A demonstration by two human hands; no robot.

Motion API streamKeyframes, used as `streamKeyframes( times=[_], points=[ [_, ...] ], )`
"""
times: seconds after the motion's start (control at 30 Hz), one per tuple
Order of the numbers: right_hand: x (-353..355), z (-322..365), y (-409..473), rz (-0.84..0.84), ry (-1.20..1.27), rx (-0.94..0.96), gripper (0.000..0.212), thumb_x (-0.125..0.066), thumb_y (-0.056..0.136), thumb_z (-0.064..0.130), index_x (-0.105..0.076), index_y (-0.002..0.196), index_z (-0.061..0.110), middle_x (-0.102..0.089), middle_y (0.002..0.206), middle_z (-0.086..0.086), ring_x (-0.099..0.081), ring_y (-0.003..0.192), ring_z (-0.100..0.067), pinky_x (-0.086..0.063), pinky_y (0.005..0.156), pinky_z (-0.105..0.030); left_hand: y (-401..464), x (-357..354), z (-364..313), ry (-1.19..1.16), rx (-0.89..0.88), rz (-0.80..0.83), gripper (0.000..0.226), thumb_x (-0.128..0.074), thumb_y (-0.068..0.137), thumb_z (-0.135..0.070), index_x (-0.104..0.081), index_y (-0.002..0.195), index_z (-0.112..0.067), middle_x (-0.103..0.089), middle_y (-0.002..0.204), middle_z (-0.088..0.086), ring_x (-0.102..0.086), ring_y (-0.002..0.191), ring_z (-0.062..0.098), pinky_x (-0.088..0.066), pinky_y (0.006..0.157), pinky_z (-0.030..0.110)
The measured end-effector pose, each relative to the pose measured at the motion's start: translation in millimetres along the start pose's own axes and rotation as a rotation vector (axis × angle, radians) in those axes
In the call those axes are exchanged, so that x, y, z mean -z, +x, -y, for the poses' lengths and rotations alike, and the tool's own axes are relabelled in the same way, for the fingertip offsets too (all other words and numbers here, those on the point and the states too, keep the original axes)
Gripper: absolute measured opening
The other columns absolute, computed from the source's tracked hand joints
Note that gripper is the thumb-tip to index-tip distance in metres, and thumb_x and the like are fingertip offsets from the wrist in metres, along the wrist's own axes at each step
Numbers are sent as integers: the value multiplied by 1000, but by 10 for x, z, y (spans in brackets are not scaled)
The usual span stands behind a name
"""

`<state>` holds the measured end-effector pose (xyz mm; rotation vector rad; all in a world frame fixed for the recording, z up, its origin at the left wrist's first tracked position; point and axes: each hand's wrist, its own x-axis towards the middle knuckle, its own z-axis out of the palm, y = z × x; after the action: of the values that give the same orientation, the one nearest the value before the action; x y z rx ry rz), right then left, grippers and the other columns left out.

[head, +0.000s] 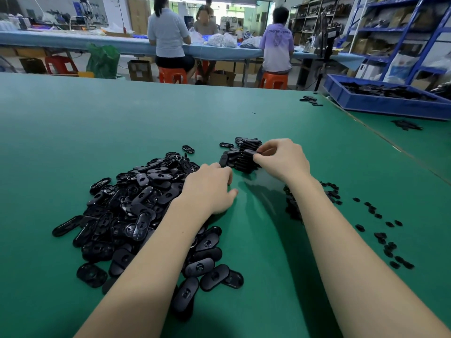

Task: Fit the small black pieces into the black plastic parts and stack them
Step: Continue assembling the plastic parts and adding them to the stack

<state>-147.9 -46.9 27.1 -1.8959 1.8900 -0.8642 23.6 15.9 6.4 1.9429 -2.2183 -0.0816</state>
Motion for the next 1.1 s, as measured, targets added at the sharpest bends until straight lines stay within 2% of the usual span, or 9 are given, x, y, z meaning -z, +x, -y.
streamKeyframes(
  times=[0.17, 0.37, 0.53, 0.67, 0.77, 0.83, 0.9, 1.0, 1.1],
  points=[
    [-54, 87, 230, 56, -117, -27, 19, -68, 84, 33, -74, 101, 32, -74, 106, 7, -65, 102, -20, -51, 79, -29, 9, 20, 54, -32, -11, 20, 32, -54, 94, -52, -57, 117, -29, -55, 123, -4, -48, 121, 20, -45, 94, 39],
    [-68, 23, 225, 41, -71, -42, 22, -68, 83, 33, -69, 104, 36, -72, 110, 7, -63, 104, -21, -44, 77, -29, 23, -2, 46, -36, -14, 3, 32, -55, 94, -52, -57, 117, -29, -55, 122, -3, -48, 121, 21, -45, 92, 38],
    [-60, 28, 101, -24, -9, -22, 22, -65, 84, 30, -70, 105, 34, -72, 101, 13, -62, 97, -17, -41, 73, -28, 26, -11, 49, -33, -17, 10, 33, -55, 94, -52, -56, 117, -29, -54, 122, -3, -47, 120, 21, -45, 92, 39],
    [-154, 82, -112, -97, 85, 40, 12, -64, 83, 31, -69, 94, 33, -69, 84, 19, -64, 87, -12, -41, 66, -26, 29, -22, 58, -35, -24, 6, 32, -56, 93, -52, -56, 115, -28, -54, 119, -3, -47, 119, 21, -46, 94, 39],
    [-273, 85, -295, -44, 104, 105, 6, -65, 83, 34, -70, 87, 34, -68, 77, 19, -63, 80, -8, -43, 66, -26, 35, -13, 68, -42, -42, 12, 29, -58, 92, -49, -58, 113, -29, -52, 111, -5, -49, 116, 20, -46, 95, 39],
    [-336, 60, -386, 44, 51, 139, 8, -65, 84, 35, -72, 88, 34, -69, 79, 19, -63, 82, -9, -43, 68, -26, 33, 34, 102, -113, -62, 28, 24, -61, 91, -42, -62, 111, -28, -49, 102, -6, -52, 111, 20, -46, 96, 36],
    [-358, 35, -433, 100, 4, 157, 8, -65, 85, 35, -72, 89, 33, -70, 83, 18, -63, 86, -11, -44, 71, -28, 33, 106, 157, -203, -71, 12, 17, -63, 90, -27, -65, 107, -27, -55, 102, -6, -57, 106, 19, -47, 97, 35],
    [-340, 22, -449, 125, -5, 151, 5, -66, 85, 35, -71, 87, 34, -71, 86, 18, -63, 87, -13, -49, 76, -30, 25, 216, 269, -284, -34, -31, 32, -53, 85, -6, -67, 98, -31, -66, 104, -6, -62, 95, 17, -51, 93, 33],
    [-310, 12, -445, 156, 9, 146, 7, -65, 85, 35, -72, 88, 34, -71, 88, 18, -63, 84, -11, -48, 73, -29, 13, 292, 378, -288, 9, -50, 42, -47, 81, 1, -67, 97, -32, -68, 104, -6, -63, 97, 18, -52, 93, 35]
  ],
)
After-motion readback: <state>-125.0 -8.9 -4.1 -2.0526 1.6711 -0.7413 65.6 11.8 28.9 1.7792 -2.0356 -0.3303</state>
